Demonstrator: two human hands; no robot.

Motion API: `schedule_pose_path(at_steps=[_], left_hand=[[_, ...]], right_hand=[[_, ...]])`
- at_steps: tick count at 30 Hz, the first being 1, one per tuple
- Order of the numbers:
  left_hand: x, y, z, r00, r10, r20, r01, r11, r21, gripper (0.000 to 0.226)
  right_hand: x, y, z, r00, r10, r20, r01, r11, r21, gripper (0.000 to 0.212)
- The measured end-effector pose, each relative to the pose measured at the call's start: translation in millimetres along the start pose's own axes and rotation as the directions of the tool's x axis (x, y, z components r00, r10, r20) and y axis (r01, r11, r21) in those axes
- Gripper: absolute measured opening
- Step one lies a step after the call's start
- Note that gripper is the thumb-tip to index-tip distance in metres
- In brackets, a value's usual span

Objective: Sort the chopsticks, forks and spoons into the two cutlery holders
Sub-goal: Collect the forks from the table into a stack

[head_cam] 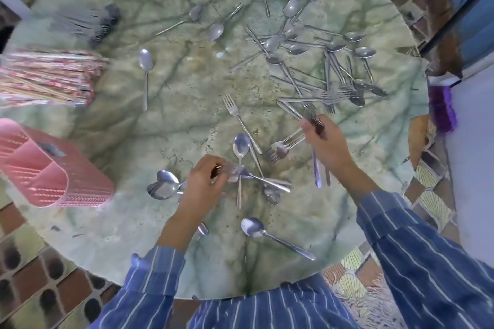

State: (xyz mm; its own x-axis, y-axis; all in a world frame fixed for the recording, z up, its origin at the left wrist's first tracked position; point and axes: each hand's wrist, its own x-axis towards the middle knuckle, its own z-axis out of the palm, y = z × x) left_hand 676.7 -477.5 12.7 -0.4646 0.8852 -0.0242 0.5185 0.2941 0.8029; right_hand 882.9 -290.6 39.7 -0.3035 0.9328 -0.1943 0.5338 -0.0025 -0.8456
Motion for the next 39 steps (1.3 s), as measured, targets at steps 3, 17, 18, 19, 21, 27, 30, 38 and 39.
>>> schedule_pose_path(at_steps=[3,17,18,19,21,27,30,38,39], left_hand=[[6.2,12.7,-9.9,0.992,-0.083,-0.097,0.081,0.996,-0.026,0.010],[49.8,71.7,19.8,0.815,-0.481,-0.323,0.201,0.758,-0.621,0.033],[57.3,69.6,21.1,0.810,-0.492,-0.320,0.245,0.779,-0.577,0.034],[65.8,65.6,22.4,0.811,-0.489,-0.323,0.290,0.813,-0.505,0.036],[85.8,58.2,25.7,0.807,-0.497,-0.318,0.383,0.851,-0.358,0.038],[152.7,39.0,37.3,0.833,-0.503,-0.230,0.530,0.845,0.071,0.045],[175.7,23.8,47.4,0.833,-0.512,-0.209,0.545,0.825,0.150,0.052],[191.0,15.0,55.9,0.824,-0.527,-0.210,0.563,0.805,0.188,0.039],[192.3,15.0,54.8,0.826,-0.521,-0.215,0.555,0.818,0.149,0.037]], right_hand=[[8.9,-9.6,-17.7,0.993,-0.093,0.071,0.091,0.995,0.038,0.029],[57.7,-20.3,-34.1,0.813,0.060,0.580,-0.012,0.996,-0.086,0.018],[57.2,-17.6,-30.1,0.810,0.026,0.586,0.106,0.976,-0.191,0.016],[56.2,-14.6,-24.7,0.808,-0.032,0.588,0.229,0.937,-0.264,0.014],[52.4,-8.4,-12.9,0.781,-0.100,0.616,0.370,0.869,-0.328,0.010],[46.1,9.2,14.8,0.644,-0.039,0.764,0.586,0.667,-0.460,0.051],[44.3,15.5,20.0,0.645,-0.051,0.763,0.624,0.612,-0.486,0.048],[49.1,11.8,23.2,0.577,-0.094,0.811,0.739,0.484,-0.469,0.037],[48.7,12.1,23.2,0.552,-0.117,0.825,0.767,0.458,-0.449,0.033]])
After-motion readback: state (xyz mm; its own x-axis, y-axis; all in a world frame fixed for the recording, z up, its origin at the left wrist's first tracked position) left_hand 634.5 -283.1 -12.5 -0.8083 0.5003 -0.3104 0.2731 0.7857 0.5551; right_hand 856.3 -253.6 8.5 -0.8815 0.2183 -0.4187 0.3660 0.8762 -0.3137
